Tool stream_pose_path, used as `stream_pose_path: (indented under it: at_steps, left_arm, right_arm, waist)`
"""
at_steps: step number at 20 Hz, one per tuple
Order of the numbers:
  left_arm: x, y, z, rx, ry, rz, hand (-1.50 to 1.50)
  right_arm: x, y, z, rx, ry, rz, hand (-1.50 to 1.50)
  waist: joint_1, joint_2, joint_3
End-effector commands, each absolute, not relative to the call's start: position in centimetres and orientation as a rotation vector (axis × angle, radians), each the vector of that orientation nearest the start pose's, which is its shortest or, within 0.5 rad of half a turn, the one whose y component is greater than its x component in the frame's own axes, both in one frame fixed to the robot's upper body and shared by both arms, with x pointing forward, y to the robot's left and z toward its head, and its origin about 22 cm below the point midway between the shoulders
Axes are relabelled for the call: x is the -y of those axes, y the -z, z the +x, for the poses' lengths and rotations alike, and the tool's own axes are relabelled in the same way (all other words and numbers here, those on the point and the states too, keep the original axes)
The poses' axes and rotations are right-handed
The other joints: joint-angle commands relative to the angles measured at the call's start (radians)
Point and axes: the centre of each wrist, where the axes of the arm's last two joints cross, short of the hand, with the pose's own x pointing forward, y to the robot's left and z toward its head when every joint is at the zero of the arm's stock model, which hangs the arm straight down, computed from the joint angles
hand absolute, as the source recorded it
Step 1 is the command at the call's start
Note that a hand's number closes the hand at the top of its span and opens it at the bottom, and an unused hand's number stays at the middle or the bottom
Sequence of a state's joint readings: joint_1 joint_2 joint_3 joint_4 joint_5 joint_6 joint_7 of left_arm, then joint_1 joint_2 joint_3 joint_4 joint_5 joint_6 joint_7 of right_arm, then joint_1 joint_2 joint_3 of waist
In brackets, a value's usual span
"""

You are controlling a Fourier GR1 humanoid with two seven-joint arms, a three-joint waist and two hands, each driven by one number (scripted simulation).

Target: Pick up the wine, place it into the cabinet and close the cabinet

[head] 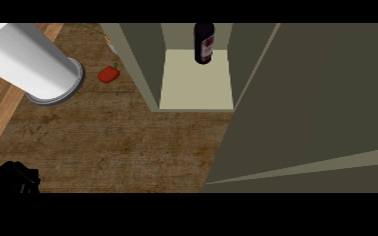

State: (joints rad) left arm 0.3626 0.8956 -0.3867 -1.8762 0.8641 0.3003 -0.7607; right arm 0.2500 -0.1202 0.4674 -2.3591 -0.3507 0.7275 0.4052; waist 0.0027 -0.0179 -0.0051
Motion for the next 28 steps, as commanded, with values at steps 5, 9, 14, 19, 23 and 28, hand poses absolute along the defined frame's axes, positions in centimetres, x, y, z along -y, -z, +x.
stream_pose_path:
  at_steps: [5,9,14,19,23,28]
  left_arm:
    - [-35.3,-4.0,13.3,1.883,-0.037,-0.053,1.5]
    - [-36.0,-4.8,13.2,1.889,-0.025,-0.058,1.5]
    - [-36.4,-4.9,12.9,1.876,-0.028,-0.105,1.5]
    - [-37.1,-5.8,13.7,1.893,-0.01,-0.116,1.5]
    - [-37.3,-5.7,13.6,1.891,0.002,-0.133,1.5]
    - [-37.5,-6.1,14.0,1.904,0.002,-0.152,1.5]
  right_arm:
    - [11.4,-16.6,11.1,1.716,-1.065,0.884,1.5]
    - [10.1,-16.4,11.3,1.701,-1.035,0.899,1.5]
    - [9.1,-15.9,11.9,1.675,-1.022,0.883,1.5]
    - [8.7,-16.1,12.9,1.703,-1.043,0.867,1.5]
    - [8.8,-16.0,13.1,1.698,-1.0,0.902,1.5]
    - [8.8,-15.4,14.3,1.686,-0.956,0.892,1.5]
  waist:
    - [0.007,0.001,-0.002]
    - [0.029,-0.001,-0.002]
    - [0.042,0.0,-0.004]
    - [0.056,0.006,-0.006]
    - [0.065,0.007,-0.007]
    - [0.082,0.019,-0.008]
